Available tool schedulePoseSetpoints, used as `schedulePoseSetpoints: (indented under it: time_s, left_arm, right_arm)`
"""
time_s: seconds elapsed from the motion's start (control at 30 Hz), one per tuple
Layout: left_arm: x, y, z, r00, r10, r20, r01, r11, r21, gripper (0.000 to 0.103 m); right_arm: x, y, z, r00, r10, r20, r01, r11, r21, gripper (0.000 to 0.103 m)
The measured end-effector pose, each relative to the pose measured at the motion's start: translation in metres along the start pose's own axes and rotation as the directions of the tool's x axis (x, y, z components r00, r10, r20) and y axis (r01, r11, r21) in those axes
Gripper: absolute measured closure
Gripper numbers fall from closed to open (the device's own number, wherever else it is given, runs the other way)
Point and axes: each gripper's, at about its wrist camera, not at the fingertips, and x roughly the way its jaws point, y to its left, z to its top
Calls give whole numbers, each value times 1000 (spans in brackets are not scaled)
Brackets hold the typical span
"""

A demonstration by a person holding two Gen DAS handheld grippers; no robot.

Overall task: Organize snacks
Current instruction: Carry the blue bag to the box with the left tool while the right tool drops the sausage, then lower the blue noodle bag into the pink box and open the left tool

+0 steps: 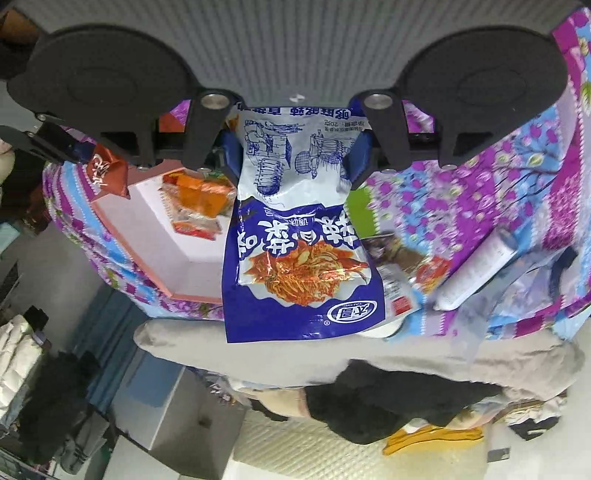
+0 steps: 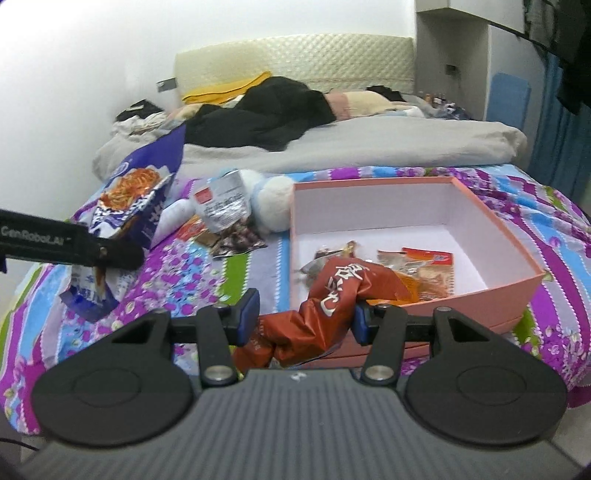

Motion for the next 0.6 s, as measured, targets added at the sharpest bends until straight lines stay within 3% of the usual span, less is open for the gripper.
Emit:
schedulePoseSetpoints:
  time_s: [0.07, 0.13, 0.23, 0.3, 0.6]
  left_arm:
    - [9, -6, 6, 1000, -14, -4, 14, 1000, 3, 40]
    - [20, -14, 13, 999, -29, -15, 29, 1000, 7, 40]
    - [41, -24, 24, 998, -48, -27, 48, 999, 19, 40]
    - [58, -29, 30, 997, -59, -42, 60, 998, 20, 40]
    - [107, -20, 33, 993, -48, -109, 47, 999, -5, 40]
  right_arm:
    - [3, -8, 5, 1000, -17, 1, 17, 1000, 12, 50]
    - [8, -17, 9, 999, -33, 1, 33, 999, 23, 61]
    - [16, -29, 16, 999, -48, -1, 48, 998, 37, 63]
    - [25, -38, 20, 998, -62, -3, 62, 997, 35, 76]
    - [64, -92, 9, 995, -57, -87, 70, 985, 160, 76]
